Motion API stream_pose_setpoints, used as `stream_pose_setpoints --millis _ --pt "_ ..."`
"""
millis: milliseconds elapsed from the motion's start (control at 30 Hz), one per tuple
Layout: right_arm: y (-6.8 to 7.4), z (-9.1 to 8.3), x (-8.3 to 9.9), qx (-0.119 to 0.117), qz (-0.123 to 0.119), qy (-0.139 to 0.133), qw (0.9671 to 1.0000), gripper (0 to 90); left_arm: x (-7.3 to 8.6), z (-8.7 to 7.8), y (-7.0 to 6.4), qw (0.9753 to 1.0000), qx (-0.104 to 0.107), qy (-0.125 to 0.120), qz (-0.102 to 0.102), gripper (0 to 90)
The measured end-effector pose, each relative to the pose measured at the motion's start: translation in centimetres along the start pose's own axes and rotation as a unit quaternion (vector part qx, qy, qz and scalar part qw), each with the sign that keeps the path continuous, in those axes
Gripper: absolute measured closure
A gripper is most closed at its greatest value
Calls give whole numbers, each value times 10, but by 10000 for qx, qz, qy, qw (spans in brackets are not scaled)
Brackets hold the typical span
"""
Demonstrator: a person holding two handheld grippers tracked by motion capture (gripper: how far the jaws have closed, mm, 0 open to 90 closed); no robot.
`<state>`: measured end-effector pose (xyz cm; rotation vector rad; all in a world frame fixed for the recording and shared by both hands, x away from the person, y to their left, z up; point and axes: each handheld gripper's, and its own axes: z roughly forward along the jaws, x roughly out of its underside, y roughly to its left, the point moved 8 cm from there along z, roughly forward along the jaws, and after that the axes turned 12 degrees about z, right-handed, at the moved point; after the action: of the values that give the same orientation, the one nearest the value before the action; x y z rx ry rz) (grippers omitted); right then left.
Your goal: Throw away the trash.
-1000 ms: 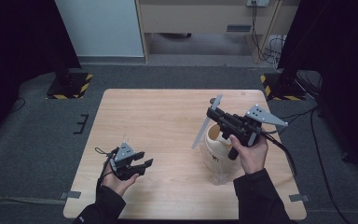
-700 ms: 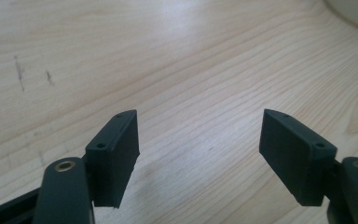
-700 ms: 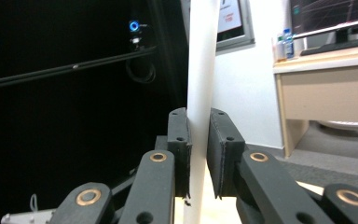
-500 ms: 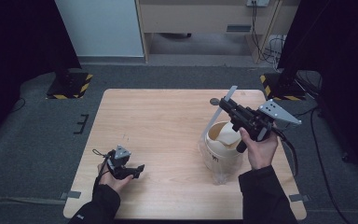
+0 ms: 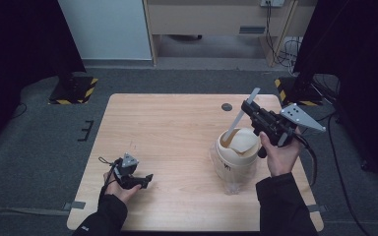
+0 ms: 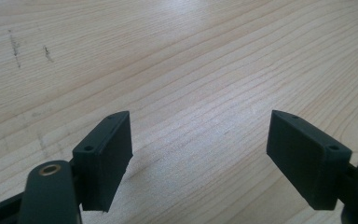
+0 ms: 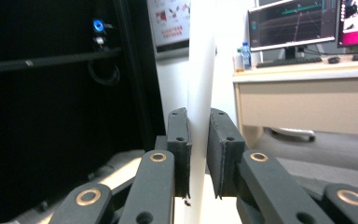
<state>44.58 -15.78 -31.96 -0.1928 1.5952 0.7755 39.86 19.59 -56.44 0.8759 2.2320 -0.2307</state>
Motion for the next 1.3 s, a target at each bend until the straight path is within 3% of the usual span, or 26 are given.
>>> stream_pose_setpoints --millis 300,633,733,867,933,1100,1300 --pt "-6 10 30 184 -225 390 9988 800 0 0 -1 10000 15 -5 -2 219" --pt "-5 16 49 237 -306 777 9962 751 0 0 -1 10000 34 12 -12 219" --pt "-4 14 48 212 -266 753 9966 689 1 0 -1 10000 37 18 -22 219" --pt "-8 7 36 258 -186 500 9982 551 2 -2 1 10000 29 8 -68 219" --pt "-15 1 26 361 -170 297 9988 450 2 -2 2 10000 13 5 -83 219" --pt "-43 -15 17 772 -98 108 9969 288 3 -3 4 9999 -7 -13 -114 213" --pt "-90 -32 39 1394 40 294 9898 199 5 -3 10 9998 -42 -24 -181 195"
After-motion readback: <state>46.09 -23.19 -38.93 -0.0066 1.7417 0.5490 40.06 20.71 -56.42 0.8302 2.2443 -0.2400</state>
